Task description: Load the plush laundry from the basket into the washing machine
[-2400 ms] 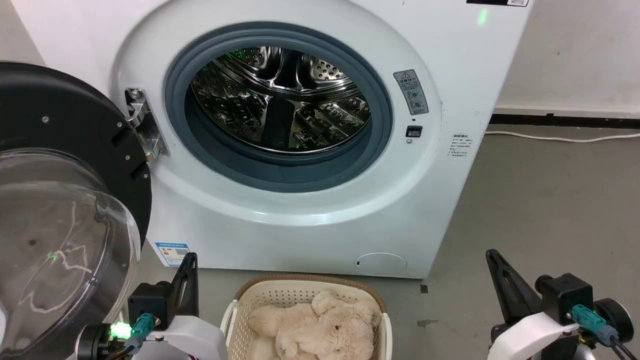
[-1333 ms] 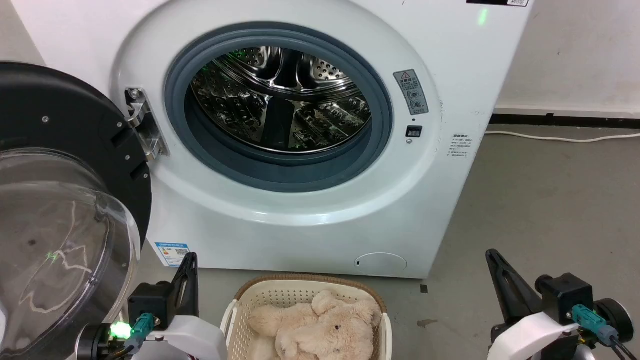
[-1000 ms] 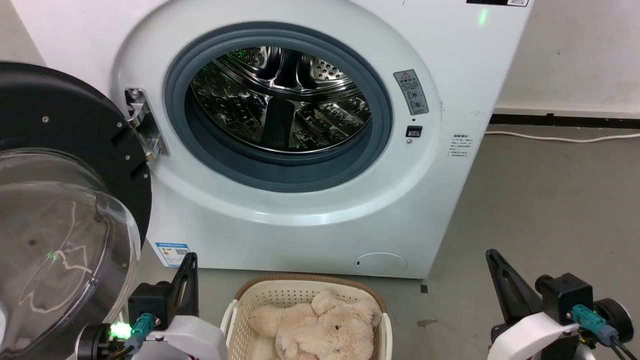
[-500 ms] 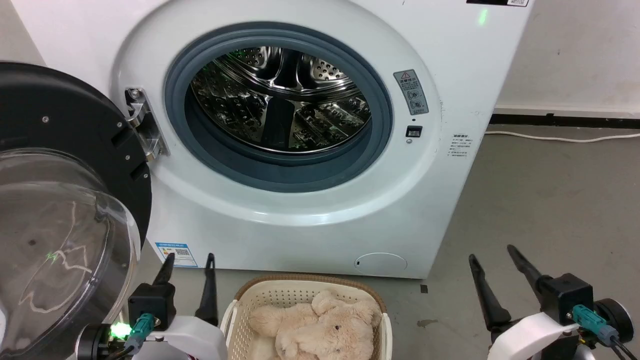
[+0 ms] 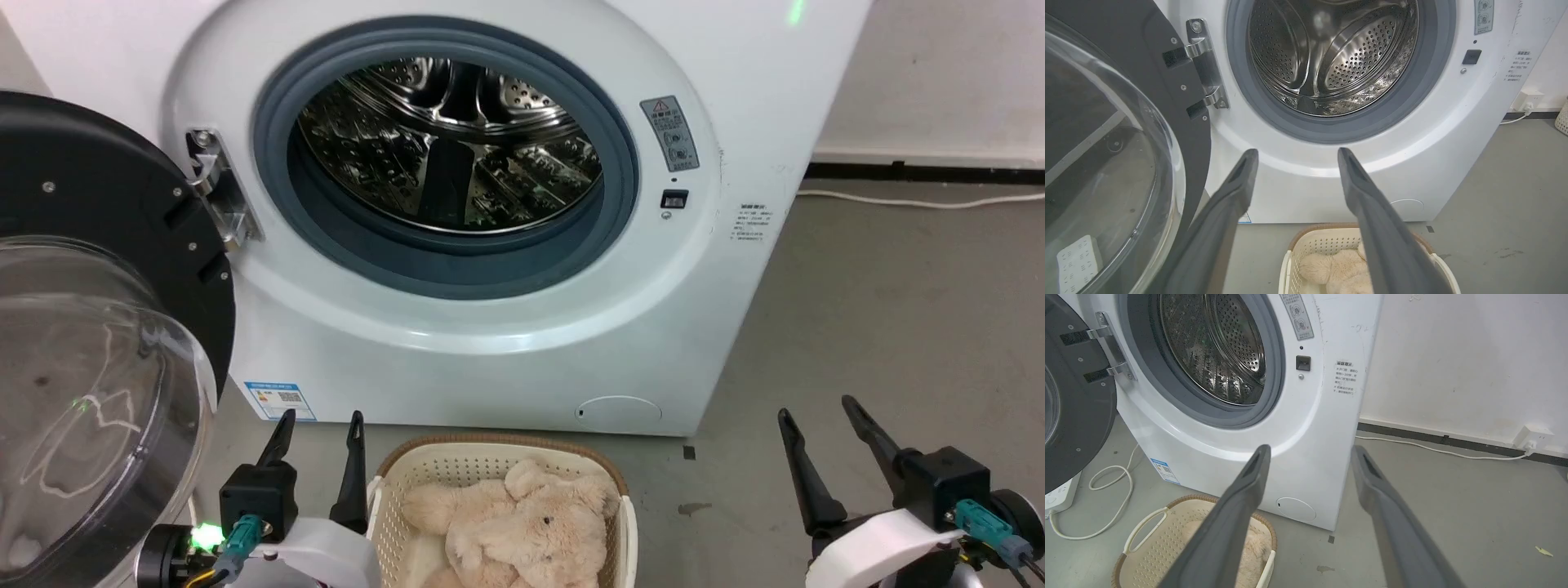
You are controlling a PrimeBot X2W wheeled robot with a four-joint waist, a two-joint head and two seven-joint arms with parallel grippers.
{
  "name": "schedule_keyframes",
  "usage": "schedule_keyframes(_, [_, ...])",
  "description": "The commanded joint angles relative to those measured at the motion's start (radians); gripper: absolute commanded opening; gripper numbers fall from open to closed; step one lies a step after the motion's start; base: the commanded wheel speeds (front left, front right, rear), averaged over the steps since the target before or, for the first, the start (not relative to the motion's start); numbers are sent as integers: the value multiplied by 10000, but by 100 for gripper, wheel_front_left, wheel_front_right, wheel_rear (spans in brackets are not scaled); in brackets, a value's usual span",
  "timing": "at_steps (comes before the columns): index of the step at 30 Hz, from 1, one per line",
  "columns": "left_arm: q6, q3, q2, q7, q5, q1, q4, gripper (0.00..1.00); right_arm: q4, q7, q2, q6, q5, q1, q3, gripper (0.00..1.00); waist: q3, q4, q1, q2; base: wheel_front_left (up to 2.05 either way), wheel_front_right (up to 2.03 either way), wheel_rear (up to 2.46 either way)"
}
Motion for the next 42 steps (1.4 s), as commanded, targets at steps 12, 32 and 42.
schedule_keyframes(12, [-146,-268,51,-310,-72,-616,446,100,58,-348,-1,2,374,-536,-216,100,837,-287,-1,0,0,0,0])
schedule_keyframes(32, [-548,-1562,205,-432,-330,-2137,4111,100,38,-828,-3,3,750,-1056,-297,100,2225,-885,-1,0,0,0,0])
schedule_keyframes(42, [-658,-3386,434,-297,-1324,-2819,5218,100,38,-1037,-3,4,958,-1285,-292,100,2911,-1156,-1,0,0,0,0])
